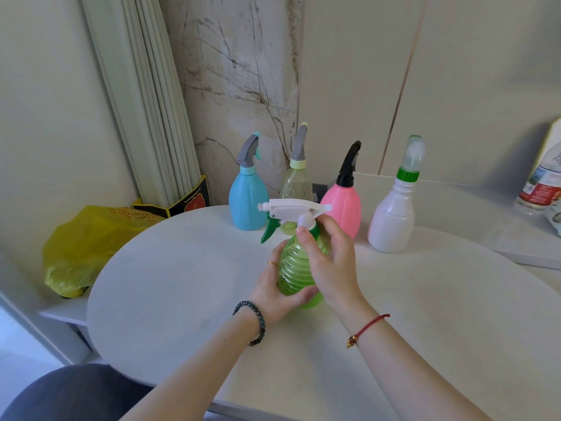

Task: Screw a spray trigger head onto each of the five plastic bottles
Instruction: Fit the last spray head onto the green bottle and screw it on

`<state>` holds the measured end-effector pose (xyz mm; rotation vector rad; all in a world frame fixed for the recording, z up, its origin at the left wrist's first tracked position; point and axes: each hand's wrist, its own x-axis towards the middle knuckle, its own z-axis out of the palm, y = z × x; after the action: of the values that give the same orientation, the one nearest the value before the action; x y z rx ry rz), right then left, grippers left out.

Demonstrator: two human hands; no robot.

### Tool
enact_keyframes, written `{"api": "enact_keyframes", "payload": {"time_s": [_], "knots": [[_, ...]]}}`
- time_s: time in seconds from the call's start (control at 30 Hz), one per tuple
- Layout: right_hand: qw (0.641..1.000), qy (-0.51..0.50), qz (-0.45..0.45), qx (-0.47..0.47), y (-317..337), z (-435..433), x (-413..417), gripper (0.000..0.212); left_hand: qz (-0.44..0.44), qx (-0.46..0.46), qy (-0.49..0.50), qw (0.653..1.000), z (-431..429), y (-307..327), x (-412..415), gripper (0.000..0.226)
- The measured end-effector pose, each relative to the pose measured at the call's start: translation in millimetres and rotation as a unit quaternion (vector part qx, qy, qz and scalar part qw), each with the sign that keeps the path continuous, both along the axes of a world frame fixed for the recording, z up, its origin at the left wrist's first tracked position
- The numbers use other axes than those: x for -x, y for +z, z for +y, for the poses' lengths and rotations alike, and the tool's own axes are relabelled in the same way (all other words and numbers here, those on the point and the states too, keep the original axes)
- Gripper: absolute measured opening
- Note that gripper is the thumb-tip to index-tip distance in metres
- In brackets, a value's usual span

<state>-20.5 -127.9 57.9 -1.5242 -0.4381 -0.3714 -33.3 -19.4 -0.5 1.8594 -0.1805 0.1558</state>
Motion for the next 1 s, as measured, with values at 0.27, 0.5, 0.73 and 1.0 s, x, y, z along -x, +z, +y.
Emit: {"api": "enact_keyframes", "payload": {"time_s": [0.27,0.5,0.73,1.0], "knots": [[0.998,0.048,0.024,-0.02,3,-4,-7,0.01,0.006,0.009,-0.009,1.0,0,0,0,0.084],[0.998,0.047,0.031,-0.004,-1,-8,-12,0.011,0.008,0.01,-0.01,1.0,0,1,1,0.085],[0.998,-0.051,0.014,0.013,-2,-1,-9,0.032,0.011,0.002,-0.007,1.0,0,0,1,0.087],[0.998,-0.043,-0.031,-0.035,-9,-3,0,0.029,0.002,-0.004,-0.002,1.0,0,-2,-1,0.088]]}}
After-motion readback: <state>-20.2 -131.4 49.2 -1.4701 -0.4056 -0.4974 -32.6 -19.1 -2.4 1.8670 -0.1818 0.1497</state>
